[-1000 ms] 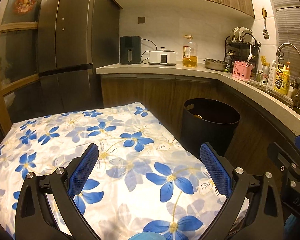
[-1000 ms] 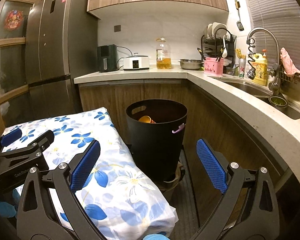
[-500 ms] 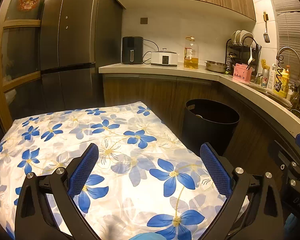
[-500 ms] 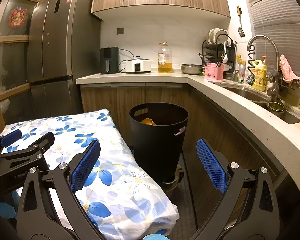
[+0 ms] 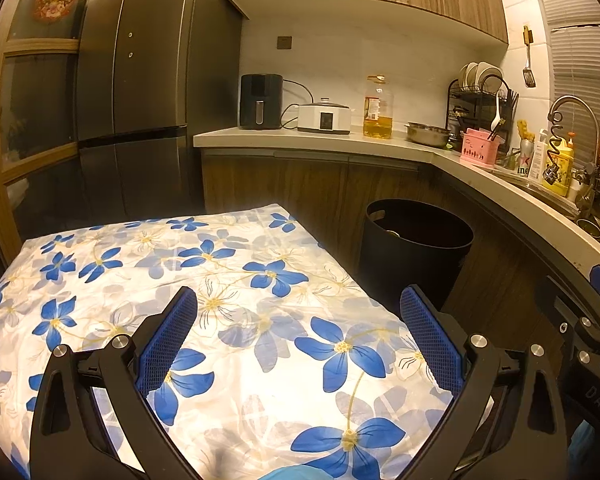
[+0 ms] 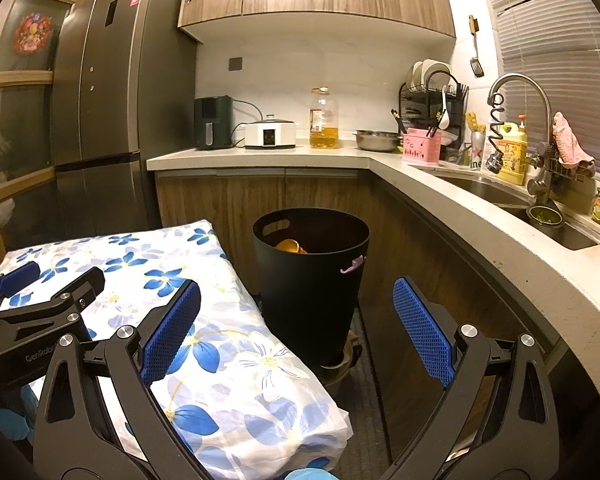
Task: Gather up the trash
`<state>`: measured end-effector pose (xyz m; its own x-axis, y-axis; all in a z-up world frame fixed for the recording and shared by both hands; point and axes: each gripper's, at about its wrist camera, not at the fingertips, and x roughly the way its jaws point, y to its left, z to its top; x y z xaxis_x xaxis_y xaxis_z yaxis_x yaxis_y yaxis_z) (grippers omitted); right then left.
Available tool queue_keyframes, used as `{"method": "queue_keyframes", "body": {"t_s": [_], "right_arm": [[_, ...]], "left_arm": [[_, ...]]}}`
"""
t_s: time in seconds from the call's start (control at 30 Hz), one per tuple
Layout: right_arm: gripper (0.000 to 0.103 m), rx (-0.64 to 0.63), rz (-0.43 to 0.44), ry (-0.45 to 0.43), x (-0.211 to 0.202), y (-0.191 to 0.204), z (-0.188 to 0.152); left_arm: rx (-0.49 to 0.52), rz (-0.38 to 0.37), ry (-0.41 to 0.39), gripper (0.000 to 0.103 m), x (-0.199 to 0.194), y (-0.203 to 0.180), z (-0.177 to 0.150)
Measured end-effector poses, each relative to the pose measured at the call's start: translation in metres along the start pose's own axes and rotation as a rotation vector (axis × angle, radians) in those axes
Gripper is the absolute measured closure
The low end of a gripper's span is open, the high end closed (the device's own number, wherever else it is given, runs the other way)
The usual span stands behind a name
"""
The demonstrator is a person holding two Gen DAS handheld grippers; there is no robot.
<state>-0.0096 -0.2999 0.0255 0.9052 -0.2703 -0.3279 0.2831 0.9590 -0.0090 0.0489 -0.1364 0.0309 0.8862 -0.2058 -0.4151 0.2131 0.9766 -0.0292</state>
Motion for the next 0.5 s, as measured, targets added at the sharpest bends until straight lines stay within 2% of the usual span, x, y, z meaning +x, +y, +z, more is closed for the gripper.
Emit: {"method": "queue_keyframes", "body": {"t_s": [0.47, 0.5], "right_arm": [[0.007, 0.001, -0.011, -0.003, -0.0018, 0.0, 0.0022], [0.007, 0.001, -0.012, -0.003, -0.0019, -0.0004, 0.0025]], "left_arm": [[0.016, -0.037, 0.001, 0.006, 0.0002, -0.0028, 0.0007], [0.022, -0.037, -0.001, 0.009, -0.0001, -0.0037, 0.0006]]}}
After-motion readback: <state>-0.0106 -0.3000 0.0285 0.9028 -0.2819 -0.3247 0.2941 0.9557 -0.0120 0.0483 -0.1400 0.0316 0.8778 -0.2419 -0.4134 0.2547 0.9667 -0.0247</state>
